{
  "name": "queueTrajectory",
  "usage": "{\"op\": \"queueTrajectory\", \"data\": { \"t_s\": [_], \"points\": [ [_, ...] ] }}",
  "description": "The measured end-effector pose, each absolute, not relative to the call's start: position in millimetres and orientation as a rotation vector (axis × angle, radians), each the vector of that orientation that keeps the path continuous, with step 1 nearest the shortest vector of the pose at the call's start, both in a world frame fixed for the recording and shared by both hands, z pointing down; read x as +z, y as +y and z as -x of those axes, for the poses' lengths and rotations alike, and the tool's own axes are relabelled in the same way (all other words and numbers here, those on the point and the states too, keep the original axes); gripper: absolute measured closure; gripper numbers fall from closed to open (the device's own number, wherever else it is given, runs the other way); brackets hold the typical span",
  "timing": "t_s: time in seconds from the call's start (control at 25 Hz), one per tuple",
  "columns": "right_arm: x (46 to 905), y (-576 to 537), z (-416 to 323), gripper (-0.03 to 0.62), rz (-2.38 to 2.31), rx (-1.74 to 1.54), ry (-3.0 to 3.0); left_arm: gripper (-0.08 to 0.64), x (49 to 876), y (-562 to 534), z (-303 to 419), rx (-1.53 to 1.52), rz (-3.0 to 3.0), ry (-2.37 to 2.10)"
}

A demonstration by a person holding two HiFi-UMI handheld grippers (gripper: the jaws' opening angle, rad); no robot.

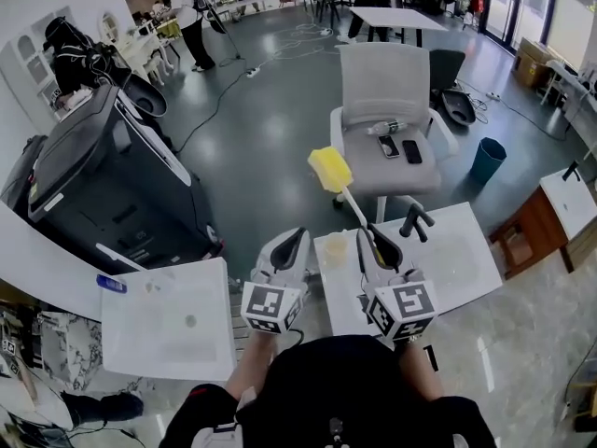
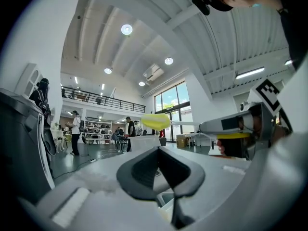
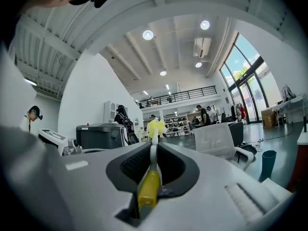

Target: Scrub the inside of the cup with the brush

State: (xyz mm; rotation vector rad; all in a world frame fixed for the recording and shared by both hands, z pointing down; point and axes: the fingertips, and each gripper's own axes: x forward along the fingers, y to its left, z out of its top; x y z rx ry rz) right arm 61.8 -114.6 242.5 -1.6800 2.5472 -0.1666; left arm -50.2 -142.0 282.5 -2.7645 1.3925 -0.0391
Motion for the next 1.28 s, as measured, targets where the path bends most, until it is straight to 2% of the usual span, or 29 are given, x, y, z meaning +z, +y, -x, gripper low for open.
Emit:
{"op": "queueTrajectory", "data": {
  "t_s": [1.28],
  "points": [
    [268.4,-115.3,-47.4,0.552,1.704,-0.238,2.61,0.558,300.1,-144.4,54.5,-0.032,2.815,1.389]
  ]
}}
